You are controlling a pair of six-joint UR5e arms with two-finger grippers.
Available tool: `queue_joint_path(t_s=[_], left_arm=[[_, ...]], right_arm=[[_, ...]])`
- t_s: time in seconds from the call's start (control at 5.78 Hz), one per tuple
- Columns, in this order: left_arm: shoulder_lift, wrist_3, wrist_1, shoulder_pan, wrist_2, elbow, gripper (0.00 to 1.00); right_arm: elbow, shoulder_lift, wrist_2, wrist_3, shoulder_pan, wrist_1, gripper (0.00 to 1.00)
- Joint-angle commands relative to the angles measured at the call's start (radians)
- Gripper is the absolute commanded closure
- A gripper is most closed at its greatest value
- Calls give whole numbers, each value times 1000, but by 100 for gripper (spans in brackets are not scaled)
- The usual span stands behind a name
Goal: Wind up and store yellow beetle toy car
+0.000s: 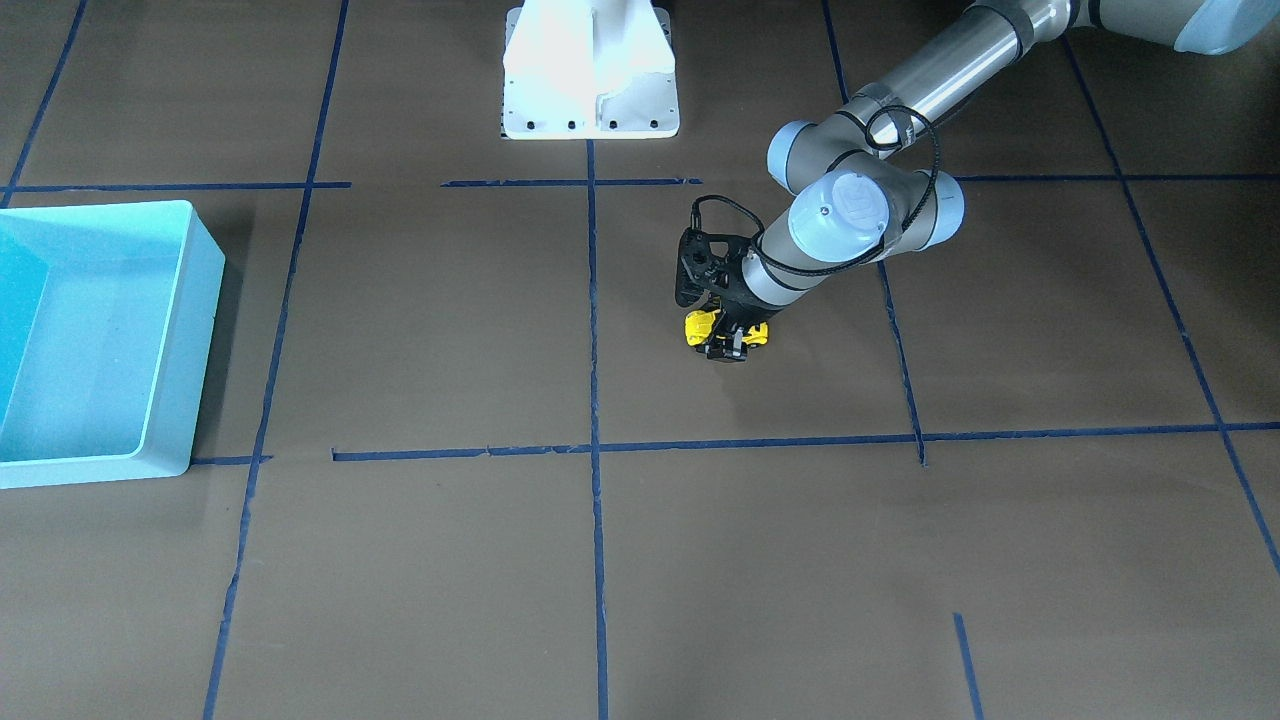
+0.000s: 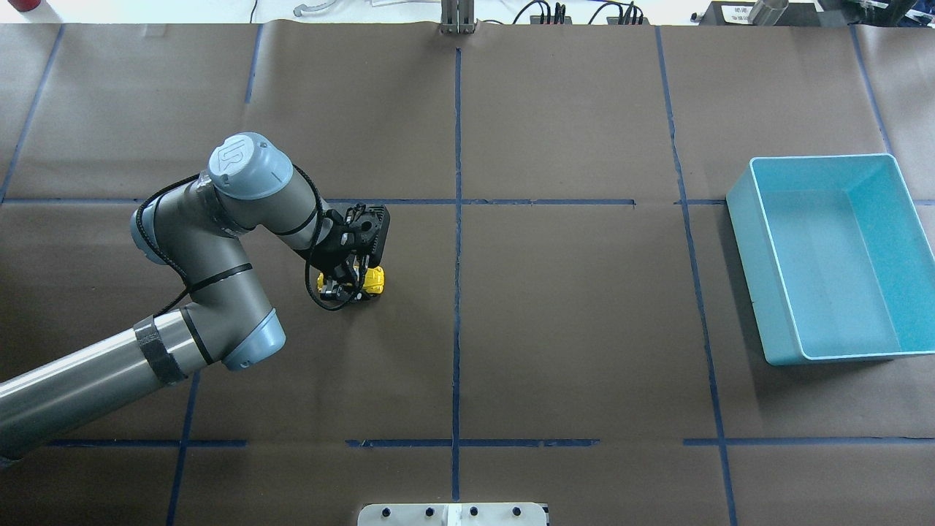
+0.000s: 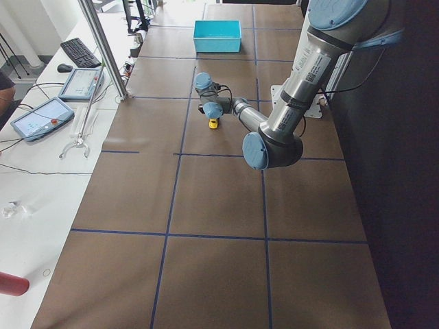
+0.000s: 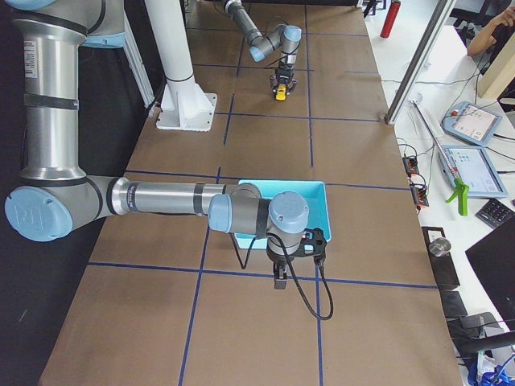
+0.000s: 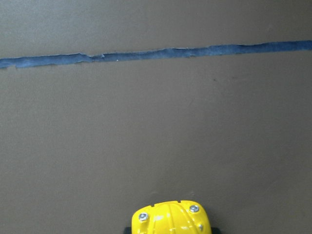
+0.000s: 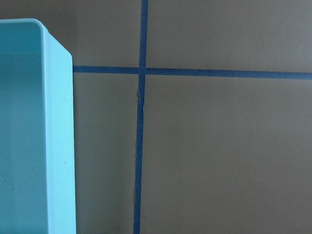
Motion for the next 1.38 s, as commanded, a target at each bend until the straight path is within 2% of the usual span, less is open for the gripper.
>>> queue_joint_path(t_s=[0.0, 0.17, 1.21], left_arm=[[11, 11, -5, -1, -1, -4, 100], [13, 18, -9, 0, -10, -4, 1], [13, 19, -11, 2, -7, -4, 0]], right_arm=[[-2, 0, 0, 0, 0, 0, 0], [-2, -2, 0, -2, 0, 0, 0], [15, 9, 9, 2, 0, 0, 0]])
